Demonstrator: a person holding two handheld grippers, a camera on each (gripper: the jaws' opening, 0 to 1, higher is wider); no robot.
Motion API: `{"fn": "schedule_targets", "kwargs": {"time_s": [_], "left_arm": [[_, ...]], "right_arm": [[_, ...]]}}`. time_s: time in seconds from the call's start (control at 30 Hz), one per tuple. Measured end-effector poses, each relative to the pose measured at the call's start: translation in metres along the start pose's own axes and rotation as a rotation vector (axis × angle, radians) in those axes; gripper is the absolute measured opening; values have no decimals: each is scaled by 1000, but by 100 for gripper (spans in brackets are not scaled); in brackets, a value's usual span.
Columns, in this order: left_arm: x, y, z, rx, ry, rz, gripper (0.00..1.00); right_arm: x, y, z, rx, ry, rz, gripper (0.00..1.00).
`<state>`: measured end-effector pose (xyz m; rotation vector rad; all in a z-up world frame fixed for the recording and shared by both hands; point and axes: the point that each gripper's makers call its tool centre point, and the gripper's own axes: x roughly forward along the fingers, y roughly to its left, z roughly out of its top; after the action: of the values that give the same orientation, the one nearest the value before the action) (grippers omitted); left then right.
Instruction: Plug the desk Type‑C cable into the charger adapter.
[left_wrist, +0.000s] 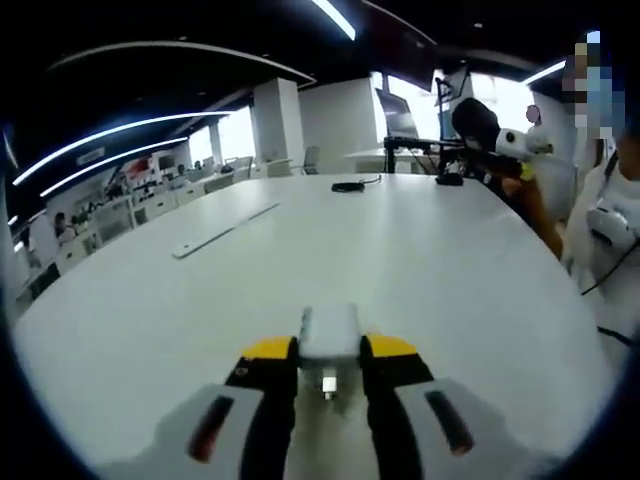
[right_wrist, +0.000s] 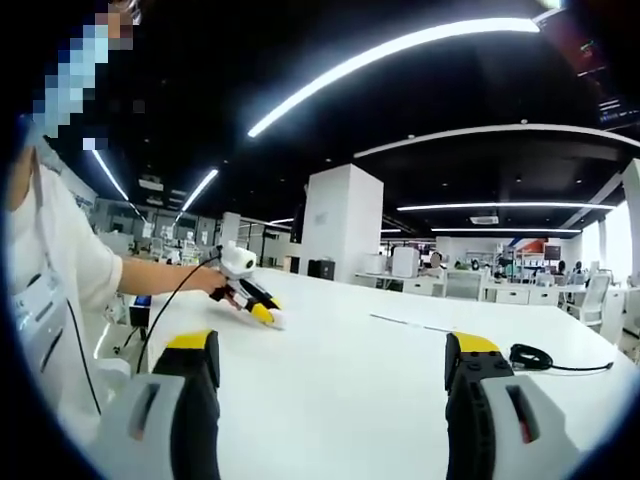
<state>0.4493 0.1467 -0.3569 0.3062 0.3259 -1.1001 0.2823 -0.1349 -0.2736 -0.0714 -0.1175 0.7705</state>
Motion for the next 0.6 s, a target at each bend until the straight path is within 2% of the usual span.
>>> {"fn": "schedule_targets", "kwargs": {"time_s": [0.6], "left_arm": [[-7, -25, -1, 19, -4, -70, 25]], "right_arm": [[1, 5, 2, -9, -2, 9, 95]]}}
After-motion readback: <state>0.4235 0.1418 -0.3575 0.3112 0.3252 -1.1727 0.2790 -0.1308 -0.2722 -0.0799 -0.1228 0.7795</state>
